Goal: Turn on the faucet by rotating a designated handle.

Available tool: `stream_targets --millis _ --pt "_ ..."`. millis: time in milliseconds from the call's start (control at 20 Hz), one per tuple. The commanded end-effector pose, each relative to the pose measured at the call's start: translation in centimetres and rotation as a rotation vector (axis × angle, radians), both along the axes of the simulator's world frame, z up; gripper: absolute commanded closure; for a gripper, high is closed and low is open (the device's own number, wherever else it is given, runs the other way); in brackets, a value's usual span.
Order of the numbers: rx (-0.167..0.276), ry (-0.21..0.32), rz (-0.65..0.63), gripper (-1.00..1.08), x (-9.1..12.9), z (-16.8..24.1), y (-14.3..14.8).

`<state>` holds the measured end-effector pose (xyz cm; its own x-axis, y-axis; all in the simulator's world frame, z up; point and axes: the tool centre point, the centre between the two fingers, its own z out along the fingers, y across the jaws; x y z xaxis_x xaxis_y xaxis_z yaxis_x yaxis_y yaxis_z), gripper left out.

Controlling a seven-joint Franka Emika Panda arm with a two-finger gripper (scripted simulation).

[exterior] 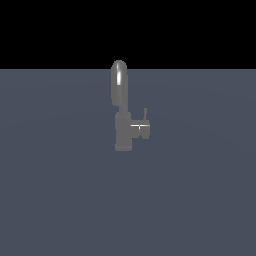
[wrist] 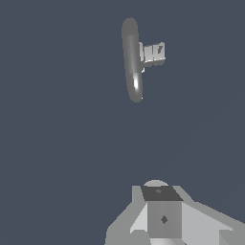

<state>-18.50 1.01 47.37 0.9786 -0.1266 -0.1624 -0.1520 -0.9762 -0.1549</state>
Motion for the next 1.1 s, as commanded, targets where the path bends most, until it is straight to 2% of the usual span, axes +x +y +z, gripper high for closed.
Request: stream_targets --millis 0,1050 --pt "0.034 0.035 -0.037 1.08 1.5 -0.4 -0.2" --pt "0.349 0.346 -0.361 1.08 13.1 -6.8 -3.0"
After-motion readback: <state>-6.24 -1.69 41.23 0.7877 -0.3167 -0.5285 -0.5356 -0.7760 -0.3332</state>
